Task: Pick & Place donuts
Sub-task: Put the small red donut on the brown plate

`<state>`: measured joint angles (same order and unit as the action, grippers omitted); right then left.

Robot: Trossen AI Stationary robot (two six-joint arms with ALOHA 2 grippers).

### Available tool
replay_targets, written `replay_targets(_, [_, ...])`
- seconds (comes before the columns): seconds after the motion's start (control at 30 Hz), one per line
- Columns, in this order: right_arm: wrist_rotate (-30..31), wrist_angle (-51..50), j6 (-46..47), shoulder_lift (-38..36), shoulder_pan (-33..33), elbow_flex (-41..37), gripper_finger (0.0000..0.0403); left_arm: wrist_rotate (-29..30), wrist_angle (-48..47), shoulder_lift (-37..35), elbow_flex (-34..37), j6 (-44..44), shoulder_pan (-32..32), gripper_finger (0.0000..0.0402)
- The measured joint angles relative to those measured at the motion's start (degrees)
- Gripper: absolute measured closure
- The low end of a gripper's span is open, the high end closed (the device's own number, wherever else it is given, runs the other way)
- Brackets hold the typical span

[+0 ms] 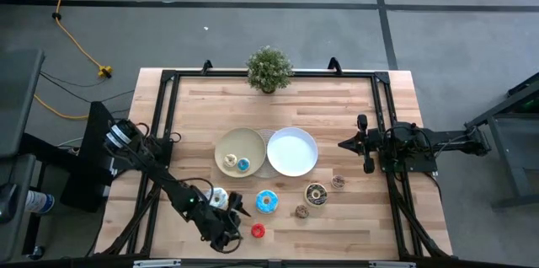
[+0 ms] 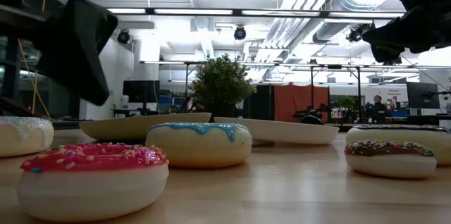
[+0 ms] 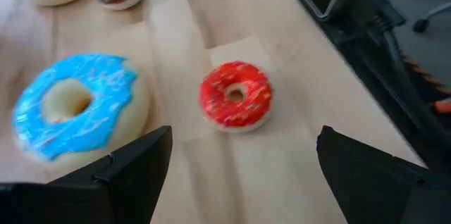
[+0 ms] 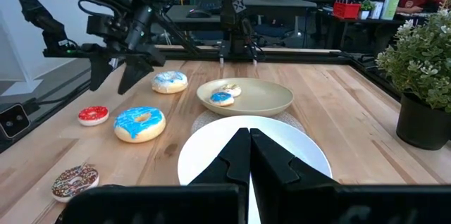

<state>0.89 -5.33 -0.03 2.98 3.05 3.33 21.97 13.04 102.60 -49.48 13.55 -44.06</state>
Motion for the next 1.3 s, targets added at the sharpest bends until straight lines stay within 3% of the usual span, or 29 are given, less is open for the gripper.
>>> replay_targets(0.37, [0.0, 0.0, 0.0, 0.0, 0.0, 0.0, 0.0402, -0.1, 11.0, 6.6, 0.6, 0.2, 0.1, 0.0060])
replay_targets(1.3, [0.0, 0.0, 0.0, 0.0, 0.0, 0.0, 0.0402, 2.9, 18.0, 13.8, -2.0, 0.4, 0.7, 0.0060])
